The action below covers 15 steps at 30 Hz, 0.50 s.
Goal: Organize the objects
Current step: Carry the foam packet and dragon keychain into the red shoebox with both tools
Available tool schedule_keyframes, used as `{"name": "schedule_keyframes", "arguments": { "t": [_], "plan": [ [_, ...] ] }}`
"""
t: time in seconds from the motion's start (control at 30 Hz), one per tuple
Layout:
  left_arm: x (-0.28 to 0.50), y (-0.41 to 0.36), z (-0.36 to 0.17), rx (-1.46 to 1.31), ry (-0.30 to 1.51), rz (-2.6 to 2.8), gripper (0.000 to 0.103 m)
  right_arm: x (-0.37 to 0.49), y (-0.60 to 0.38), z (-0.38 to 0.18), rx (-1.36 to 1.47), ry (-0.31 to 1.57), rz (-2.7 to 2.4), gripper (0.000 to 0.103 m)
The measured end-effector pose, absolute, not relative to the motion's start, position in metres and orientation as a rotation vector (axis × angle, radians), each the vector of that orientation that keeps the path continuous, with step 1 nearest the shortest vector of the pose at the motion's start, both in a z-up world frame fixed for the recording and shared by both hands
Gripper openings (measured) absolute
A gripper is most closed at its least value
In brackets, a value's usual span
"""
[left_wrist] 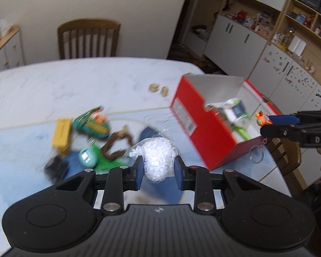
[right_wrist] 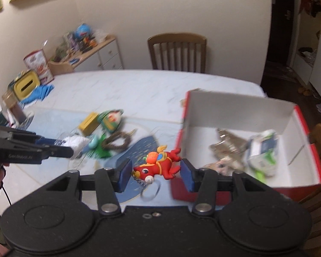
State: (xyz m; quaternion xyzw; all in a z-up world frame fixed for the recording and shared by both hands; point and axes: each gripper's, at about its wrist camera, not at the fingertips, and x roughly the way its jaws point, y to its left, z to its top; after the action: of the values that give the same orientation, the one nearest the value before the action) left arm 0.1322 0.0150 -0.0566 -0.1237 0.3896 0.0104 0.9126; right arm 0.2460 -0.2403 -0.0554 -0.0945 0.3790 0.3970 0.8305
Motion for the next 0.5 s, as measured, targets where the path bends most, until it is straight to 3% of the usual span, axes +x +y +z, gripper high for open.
{"name": "schedule_keyframes", "arguments": {
  "t": [0.5],
  "plan": [
    [0.223,-0.076,-0.028,-0.137,0.803,-0.094,0.029,0.328,-0.307,-0.038,-0.199,0.743,0.752,0.048]
  ]
}}
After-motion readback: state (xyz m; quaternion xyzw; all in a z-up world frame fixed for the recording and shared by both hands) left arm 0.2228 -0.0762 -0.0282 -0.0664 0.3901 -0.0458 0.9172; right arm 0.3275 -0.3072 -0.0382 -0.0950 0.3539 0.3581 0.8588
